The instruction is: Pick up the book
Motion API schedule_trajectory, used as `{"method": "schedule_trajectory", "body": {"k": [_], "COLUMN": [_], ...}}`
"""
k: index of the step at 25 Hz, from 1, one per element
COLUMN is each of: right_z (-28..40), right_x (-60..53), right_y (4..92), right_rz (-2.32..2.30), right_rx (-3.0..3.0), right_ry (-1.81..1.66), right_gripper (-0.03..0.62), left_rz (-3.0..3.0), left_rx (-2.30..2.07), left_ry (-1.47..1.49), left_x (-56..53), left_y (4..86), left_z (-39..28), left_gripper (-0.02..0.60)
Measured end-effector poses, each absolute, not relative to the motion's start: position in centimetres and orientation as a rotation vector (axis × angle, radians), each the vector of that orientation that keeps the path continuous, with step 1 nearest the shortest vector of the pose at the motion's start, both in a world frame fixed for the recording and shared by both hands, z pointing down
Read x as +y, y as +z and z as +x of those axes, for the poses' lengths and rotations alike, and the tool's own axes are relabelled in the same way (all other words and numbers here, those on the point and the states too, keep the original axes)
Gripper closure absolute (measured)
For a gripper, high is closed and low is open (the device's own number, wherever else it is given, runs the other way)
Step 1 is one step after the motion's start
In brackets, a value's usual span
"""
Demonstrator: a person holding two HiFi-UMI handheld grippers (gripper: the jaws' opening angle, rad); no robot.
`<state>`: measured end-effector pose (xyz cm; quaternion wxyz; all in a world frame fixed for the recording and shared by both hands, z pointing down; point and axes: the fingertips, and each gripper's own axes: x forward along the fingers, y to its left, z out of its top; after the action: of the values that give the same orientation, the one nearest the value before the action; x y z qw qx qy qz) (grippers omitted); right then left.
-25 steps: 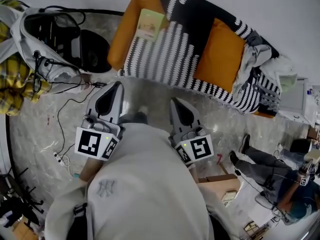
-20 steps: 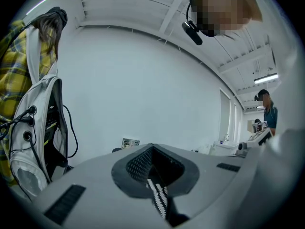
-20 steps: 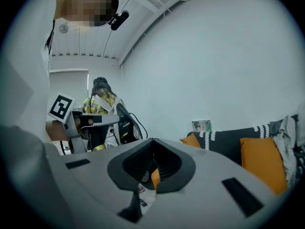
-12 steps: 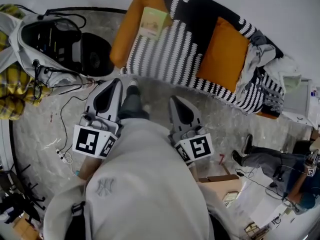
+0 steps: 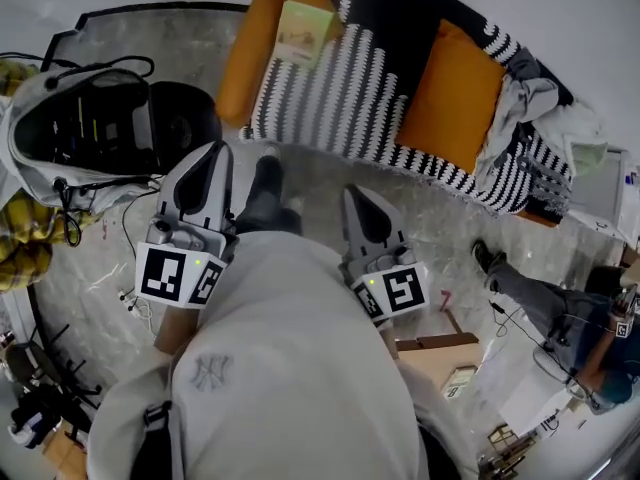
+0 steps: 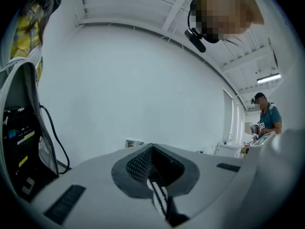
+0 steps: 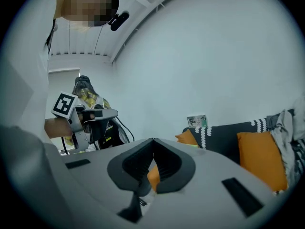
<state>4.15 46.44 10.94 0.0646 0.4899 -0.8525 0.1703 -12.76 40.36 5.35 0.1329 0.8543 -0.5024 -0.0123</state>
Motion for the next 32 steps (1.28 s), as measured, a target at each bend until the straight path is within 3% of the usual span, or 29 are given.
{"method": "schedule_trajectory", "body": {"k": [12,17,23,32], "right_z": [-2.3,-0.3,-3.5,-3.0], "right_x": [37.6,34.0,30.6,29.1], "right_y": [12.4,12.9,12.5,11.6], "right_rz": [1.386,1.409,1.467,1.54], "right_rx": [-2.557,-2.538,-2.508,-2.496], "right_ry": [0.526,0.563,0.566,0.54], "right_gripper": [0.576,0.576,0.576,0.576], "left_rz": [2.331,2.328,2.363,2.438], "left_rx": [-1.627,-1.608,-1.533,-1.441], "left_ry": [0.035,0.047,0.032,-0.002], "left_x": [32.2,28.5,24.5,21.8], "left_y": [8.1,8.7,8.5,7.4], "left_z": [-23.1,-21.3,-23.6,-21.9], "left_gripper": [0.572,0.572,0.572,0.572]}}
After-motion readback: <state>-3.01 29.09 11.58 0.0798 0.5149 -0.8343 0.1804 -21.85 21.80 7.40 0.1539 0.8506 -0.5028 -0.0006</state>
